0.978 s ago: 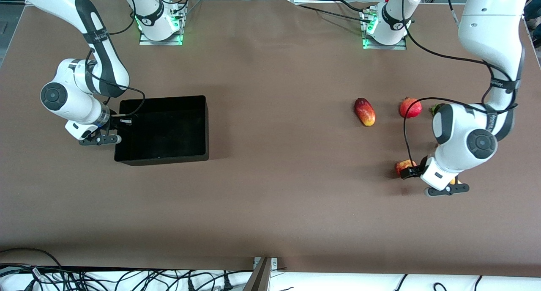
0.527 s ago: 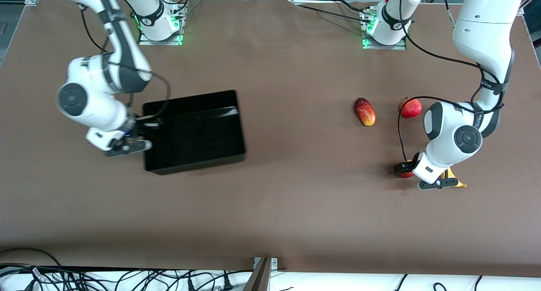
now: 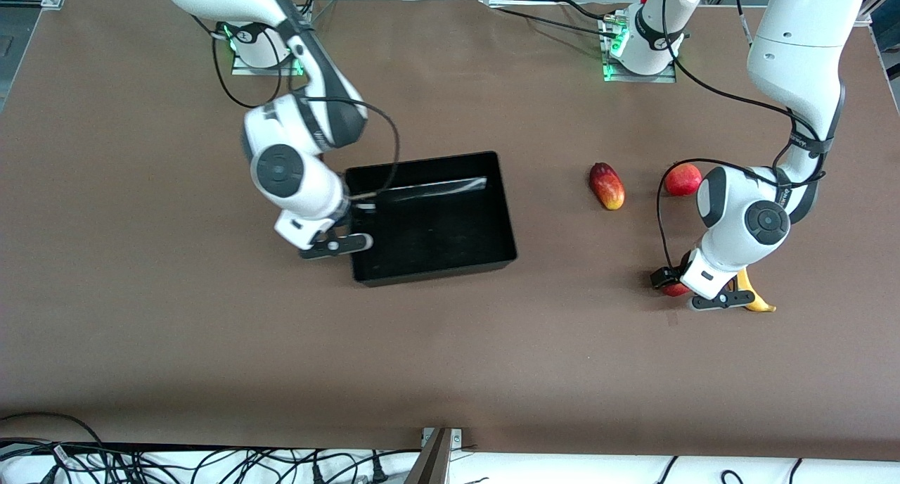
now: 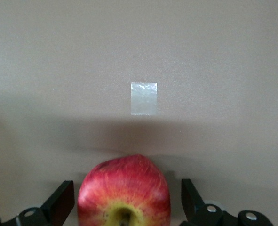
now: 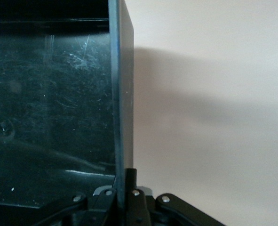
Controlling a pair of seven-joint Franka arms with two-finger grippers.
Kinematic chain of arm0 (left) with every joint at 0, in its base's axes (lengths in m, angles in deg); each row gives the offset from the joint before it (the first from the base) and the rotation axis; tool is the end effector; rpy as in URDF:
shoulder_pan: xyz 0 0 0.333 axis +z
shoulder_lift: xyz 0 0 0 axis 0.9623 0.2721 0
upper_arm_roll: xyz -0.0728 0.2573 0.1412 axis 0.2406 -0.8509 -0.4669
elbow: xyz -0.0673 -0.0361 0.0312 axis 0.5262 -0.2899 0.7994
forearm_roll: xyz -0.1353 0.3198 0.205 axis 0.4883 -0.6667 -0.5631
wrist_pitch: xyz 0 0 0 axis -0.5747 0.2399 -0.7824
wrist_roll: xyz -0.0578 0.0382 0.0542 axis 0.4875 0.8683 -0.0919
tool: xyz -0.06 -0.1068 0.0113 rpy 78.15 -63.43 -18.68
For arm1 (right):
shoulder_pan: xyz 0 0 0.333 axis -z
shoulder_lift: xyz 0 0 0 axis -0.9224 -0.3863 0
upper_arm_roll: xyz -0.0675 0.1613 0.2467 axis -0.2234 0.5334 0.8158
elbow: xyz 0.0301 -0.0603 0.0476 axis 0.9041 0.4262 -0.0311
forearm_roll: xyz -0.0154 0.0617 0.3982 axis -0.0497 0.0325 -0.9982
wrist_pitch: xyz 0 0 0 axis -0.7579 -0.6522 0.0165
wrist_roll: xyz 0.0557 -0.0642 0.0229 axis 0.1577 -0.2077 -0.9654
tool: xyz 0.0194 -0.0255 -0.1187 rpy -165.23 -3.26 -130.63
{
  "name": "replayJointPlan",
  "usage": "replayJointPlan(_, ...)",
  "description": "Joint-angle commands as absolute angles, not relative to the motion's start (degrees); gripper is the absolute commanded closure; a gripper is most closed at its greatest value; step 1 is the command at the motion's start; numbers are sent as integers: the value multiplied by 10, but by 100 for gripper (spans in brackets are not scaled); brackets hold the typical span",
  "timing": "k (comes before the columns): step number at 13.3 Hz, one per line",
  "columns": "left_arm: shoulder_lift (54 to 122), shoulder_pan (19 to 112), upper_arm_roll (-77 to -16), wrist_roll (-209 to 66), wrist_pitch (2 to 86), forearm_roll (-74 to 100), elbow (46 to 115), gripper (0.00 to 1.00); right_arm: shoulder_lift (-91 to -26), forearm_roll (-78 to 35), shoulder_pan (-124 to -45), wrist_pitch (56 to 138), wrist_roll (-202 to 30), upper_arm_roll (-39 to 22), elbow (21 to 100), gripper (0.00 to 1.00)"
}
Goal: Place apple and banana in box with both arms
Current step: 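Slide the black box toward the fruit with the right gripper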
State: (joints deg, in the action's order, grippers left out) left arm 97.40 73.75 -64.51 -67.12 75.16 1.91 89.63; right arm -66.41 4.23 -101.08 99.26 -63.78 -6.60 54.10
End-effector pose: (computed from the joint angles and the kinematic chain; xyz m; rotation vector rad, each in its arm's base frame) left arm 0.6412 -0.0077 0.1493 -3.1193 -0.2268 -0.1358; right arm 0.5764 0.3567 0.2712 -3.0406 -0.2050 0.2217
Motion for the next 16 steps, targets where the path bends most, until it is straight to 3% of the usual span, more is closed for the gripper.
replayJointPlan(1,988,738,-644,-664,780,9,899,0,-729,10,-1049,980,-558,-70,447,100)
replayJointPlan(3,993,738,-644,-663,785,9,899,1,-764,10,-1069,990,-513,-70,415,100)
replayJointPlan(4,993,738,-644,-659,785,9,899,29,-777,10,-1077,1001,-494,-70,405,100)
replayJointPlan(6,993,738,-644,-650,785,9,900,98,-794,10,-1092,1035,-470,-70,402,100)
replayJointPlan(10,973,734,-644,-636,781,9,924,100,-822,10,-1117,1085,-441,-70,400,100)
replayJointPlan(12,929,728,-644,-616,755,9,947,100,-830,10,-1129,1105,-424,-70,399,100)
replayJointPlan(16,817,682,-639,-550,548,9,927,100,-837,11,-1138,1113,-421,-70,399,100)
